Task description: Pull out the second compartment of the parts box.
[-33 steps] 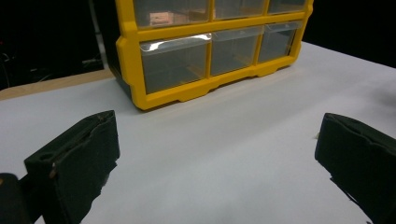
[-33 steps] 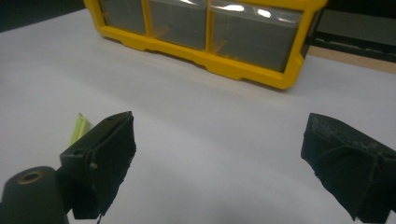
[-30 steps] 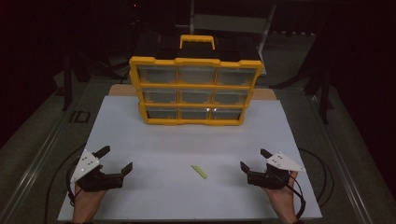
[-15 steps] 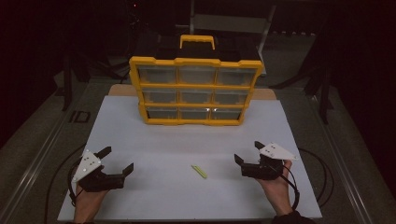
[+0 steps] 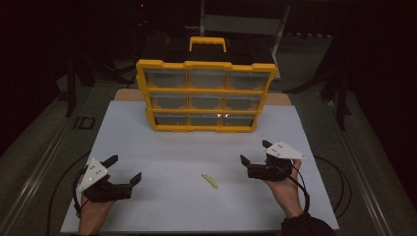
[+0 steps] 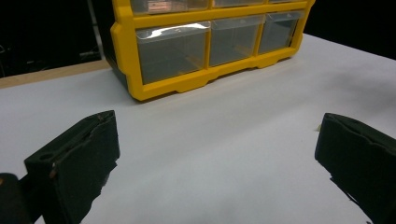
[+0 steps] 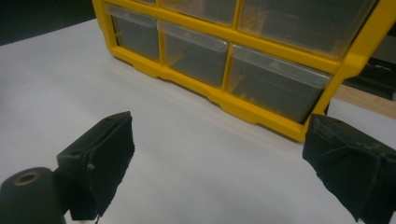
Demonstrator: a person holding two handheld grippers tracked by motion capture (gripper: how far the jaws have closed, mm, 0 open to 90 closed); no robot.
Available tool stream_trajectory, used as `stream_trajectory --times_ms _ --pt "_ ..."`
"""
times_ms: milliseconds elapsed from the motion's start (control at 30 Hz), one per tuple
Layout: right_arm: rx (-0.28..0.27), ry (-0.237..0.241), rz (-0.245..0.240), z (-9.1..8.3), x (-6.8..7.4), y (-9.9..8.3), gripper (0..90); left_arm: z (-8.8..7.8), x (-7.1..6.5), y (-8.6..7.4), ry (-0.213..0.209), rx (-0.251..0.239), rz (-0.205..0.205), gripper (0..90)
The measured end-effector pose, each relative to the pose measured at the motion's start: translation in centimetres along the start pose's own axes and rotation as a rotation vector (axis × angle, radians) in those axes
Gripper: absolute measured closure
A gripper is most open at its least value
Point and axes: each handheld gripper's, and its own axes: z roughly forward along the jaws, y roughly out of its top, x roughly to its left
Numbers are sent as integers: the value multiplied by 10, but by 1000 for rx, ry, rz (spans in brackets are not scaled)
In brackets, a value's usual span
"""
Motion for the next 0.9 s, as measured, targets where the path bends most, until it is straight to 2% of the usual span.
stream_trajectory --times_ms 500,900 --pt "4 15 -31 23 6 24 88 -1 0 0 4 -2 1 9" --pt "20 35 -21 38 9 34 88 0 -1 0 3 -2 1 9"
